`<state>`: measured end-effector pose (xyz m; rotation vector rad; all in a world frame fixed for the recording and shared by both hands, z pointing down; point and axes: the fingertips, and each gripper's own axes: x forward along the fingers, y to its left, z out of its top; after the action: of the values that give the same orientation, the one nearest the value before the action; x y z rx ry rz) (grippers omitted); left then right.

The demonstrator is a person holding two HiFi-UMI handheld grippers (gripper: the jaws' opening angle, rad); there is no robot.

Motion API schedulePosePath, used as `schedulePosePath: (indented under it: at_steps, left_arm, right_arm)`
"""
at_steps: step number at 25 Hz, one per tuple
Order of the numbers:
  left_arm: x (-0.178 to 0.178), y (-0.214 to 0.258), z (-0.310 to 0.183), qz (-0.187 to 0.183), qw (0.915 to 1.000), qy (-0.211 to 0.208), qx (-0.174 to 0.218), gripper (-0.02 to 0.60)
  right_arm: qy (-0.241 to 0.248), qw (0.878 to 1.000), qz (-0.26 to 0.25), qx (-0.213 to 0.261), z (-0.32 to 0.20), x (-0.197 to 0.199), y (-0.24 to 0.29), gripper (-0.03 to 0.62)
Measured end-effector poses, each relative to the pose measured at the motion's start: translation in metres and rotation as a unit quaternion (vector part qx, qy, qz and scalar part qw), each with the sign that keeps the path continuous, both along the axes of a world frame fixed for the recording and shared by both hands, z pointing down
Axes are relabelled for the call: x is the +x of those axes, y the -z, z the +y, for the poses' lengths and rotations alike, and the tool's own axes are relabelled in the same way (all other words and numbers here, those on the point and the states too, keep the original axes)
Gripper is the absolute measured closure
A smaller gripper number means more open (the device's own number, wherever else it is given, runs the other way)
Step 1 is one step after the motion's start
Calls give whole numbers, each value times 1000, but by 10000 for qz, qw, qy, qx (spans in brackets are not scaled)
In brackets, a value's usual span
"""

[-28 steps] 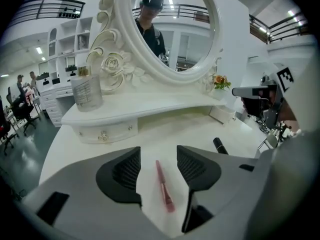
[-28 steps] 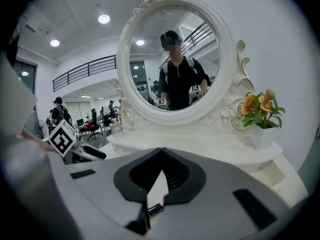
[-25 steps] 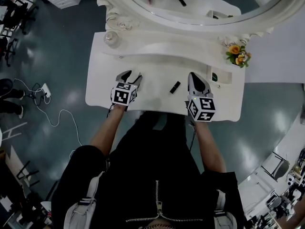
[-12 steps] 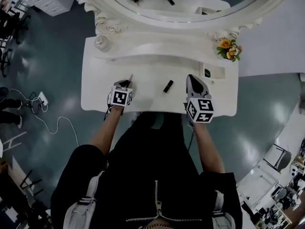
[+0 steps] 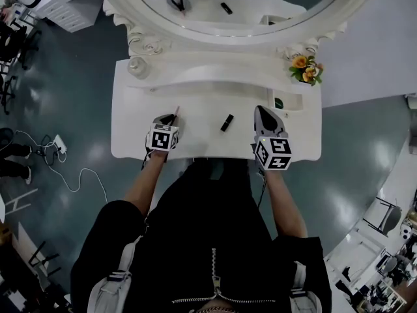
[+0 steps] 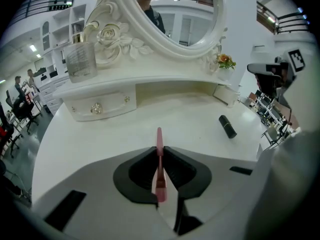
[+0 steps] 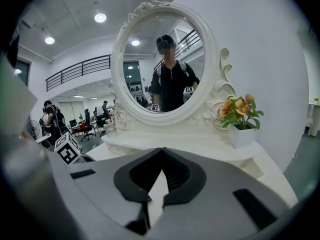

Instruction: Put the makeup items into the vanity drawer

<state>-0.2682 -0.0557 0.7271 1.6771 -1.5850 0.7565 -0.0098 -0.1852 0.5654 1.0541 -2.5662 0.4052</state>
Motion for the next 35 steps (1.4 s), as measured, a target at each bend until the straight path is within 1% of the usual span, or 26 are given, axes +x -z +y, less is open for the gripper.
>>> schedulePosePath:
  at_steps: [3, 7, 10, 13, 15, 17, 20, 25, 30, 33, 35]
  left_arm:
    - [2, 22, -13, 56, 9995, -33, 312, 525]
    - [6, 69, -37, 106, 9954, -67, 949, 525]
    - [7, 111, -51, 108, 9891, -100, 1468, 525]
    - [3, 151, -61, 78, 9807, -78, 1950, 525]
    - [-2, 171, -63, 70, 9756, -22, 2196, 525]
    - [-6, 179, -65, 37, 9738, 9, 2272, 525]
    - [-5, 183, -70, 32, 9735, -8, 2286, 525]
    - [13, 185, -83, 95, 9734, -230, 2280, 525]
    - [52, 189, -111, 279, 9705, -744, 2276, 525]
    - [85, 188, -128, 378, 9672, -1156, 2232, 525]
    - [110, 188, -140, 449, 9635, -1455, 2204, 525]
  right_arm:
    - [-29, 10000, -36, 76, -4, 2, 7, 588]
    - [-52, 9997, -111, 217, -10, 2, 18, 588]
    - [-52, 9994, -135, 316, -14, 1, 25, 588]
    - [-58, 9989, -186, 429, -19, 2, 36, 588]
    - [-50, 9986, -202, 480, -20, 2, 41, 588]
    - [-36, 9985, -200, 505, -20, 2, 44, 588]
    - [-50, 9984, -215, 528, -22, 3, 48, 588]
    - [-201, 9982, -218, 526, -27, 18, 50, 588]
    - [-598, 9967, -225, 507, -30, 51, 52, 588]
    - [-924, 9944, -205, 461, -27, 80, 50, 588]
    - [-1192, 9917, -192, 434, -24, 102, 48, 588]
